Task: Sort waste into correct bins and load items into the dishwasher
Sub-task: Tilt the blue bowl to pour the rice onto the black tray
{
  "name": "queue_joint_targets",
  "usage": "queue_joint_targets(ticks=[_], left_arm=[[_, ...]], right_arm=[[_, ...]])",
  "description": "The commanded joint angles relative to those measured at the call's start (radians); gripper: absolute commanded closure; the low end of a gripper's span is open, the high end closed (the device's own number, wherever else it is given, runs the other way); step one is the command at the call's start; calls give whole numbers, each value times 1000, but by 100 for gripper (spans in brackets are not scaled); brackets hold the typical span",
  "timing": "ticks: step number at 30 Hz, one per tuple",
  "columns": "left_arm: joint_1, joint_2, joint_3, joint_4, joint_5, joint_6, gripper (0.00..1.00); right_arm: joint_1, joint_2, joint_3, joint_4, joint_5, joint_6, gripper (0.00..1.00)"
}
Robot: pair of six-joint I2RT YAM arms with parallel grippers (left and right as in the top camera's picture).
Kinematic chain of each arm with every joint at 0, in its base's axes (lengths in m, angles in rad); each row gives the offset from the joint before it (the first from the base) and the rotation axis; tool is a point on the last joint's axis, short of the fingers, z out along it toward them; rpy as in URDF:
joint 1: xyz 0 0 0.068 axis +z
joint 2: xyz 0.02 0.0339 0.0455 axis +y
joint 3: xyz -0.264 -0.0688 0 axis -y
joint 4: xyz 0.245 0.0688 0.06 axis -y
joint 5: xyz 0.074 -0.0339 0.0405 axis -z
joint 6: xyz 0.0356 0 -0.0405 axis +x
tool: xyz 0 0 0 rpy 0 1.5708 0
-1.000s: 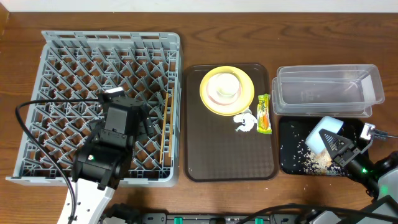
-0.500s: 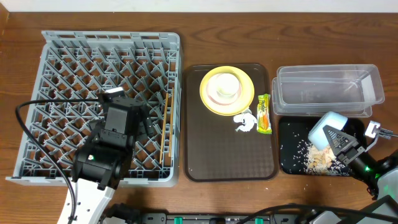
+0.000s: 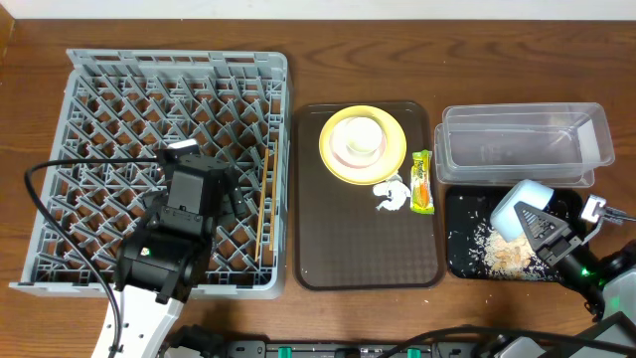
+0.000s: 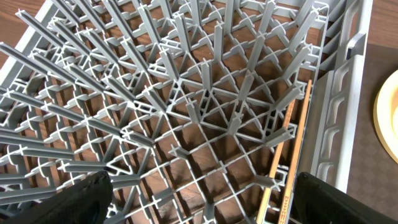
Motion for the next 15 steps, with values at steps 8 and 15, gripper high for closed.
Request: queue_joint_targets(ticks=[8,15], left_arm=[[5,1,18,-3,-13,-9,6],[5,1,18,-3,-13,-9,6]], right_arm=[[-16,-12,-2,-21,-41,78,99],[-16,-12,-2,-57,-41,133,99]])
